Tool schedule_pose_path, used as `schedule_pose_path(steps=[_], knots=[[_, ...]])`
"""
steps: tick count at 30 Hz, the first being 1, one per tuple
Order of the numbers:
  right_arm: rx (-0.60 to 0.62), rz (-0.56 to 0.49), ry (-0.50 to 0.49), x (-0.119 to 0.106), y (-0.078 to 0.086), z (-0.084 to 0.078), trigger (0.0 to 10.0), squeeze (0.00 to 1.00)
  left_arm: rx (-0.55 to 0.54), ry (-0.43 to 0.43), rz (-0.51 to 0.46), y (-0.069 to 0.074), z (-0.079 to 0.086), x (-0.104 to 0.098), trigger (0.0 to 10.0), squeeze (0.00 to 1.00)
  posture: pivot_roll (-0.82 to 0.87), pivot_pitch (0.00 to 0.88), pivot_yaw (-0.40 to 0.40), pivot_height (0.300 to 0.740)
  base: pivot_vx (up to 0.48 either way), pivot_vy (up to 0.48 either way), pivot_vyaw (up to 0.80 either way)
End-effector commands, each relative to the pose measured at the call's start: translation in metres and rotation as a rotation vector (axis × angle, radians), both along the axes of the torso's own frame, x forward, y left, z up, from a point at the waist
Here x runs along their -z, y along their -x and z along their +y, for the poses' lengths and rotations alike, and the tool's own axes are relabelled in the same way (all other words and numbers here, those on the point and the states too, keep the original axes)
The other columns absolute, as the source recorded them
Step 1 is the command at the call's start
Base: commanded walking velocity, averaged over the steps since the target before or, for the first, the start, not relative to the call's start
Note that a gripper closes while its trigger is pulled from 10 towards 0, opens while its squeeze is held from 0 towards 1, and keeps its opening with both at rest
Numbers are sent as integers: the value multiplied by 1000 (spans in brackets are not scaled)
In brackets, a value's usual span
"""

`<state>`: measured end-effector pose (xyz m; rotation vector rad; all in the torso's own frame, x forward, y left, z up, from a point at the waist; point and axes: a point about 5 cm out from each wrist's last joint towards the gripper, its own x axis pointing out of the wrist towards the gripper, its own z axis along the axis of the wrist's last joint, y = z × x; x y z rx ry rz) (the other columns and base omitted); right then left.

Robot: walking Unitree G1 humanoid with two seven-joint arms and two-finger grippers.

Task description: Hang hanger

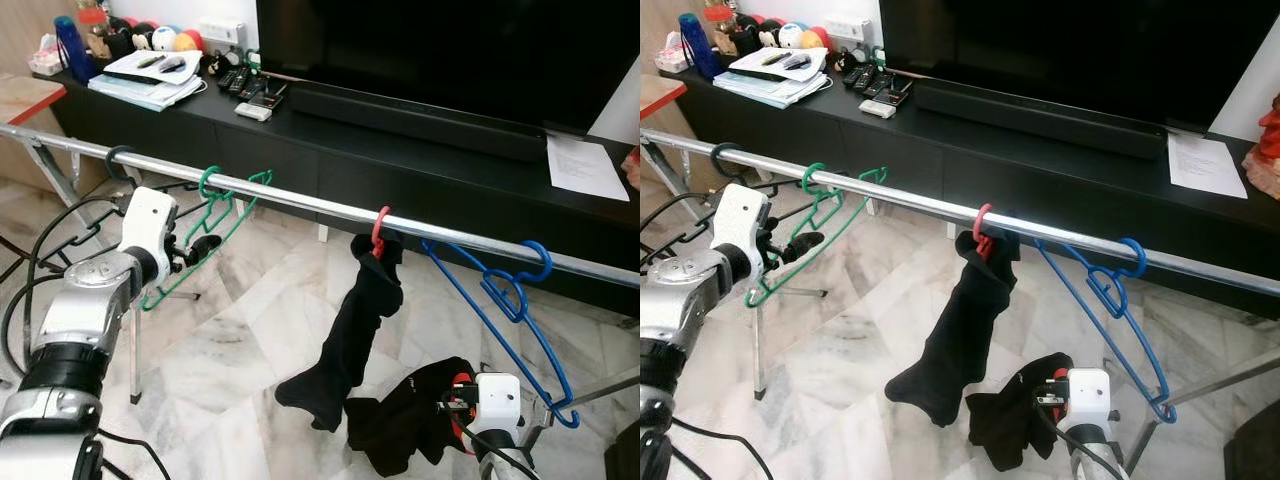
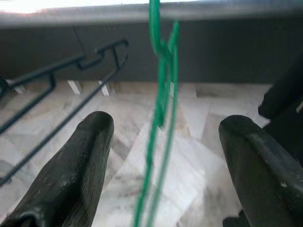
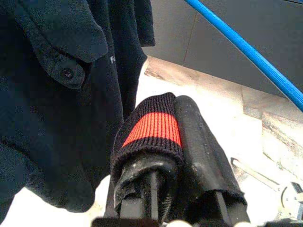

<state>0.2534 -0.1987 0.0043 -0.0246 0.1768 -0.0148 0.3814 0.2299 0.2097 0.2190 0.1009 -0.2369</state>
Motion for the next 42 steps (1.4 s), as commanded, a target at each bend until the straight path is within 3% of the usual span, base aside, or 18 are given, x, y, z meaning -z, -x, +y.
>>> schedule_pose_path(steps=[1,12,18,28,34,36,37,38,40,41,42], knots=[[11,-3,8,0,2,-4,10000,0,9,-27,-8,-4,-5,-1,10000,0,7,150,-32,740,0,0,0],[9,-2,11,0,1,-3,10000,0,19,29,5,-15,-22,10,10000,0,1,154,-32,740,0,0,0],[13,-5,10,-1,1,-4,10000,0,-50,71,-12,-20,-24,11,10000,0,-3,154,-31,740,0,0,0],[13,-5,10,0,1,-4,10000,0,-56,76,-16,-20,-24,10,10000,0,-3,154,-32,740,0,0,0],[9,-4,10,-1,0,-3,10000,0,-70,136,15,-23,-31,20,10000,0,-4,153,-33,740,0,0,0],[9,-4,10,-1,0,-3,10000,0,-72,140,17,-24,-33,21,8000,0,-3,153,-34,740,0,0,0],[9,-5,11,-1,0,-3,10000,0,-75,142,15,-24,-34,20,4980,0,-3,153,-34,740,0,0,0],[10,-5,11,-1,0,-4,10000,0,-77,143,14,-24,-34,20,0,0,-4,153,-34,740,0,0,0],[10,-5,11,-1,-1,-4,10000,0,-78,145,15,-25,-36,21,0,0,-6,151,-34,740,0,0,0],[9,-6,12,-1,-1,-4,10000,0,-74,129,23,-25,-39,23,1255,0,-7,151,-34,740,0,0,0],[9,-6,12,-1,-1,-4,10000,0,-74,122,25,-25,-40,24,1255,0,-7,151,-34,740,0,0,0]])
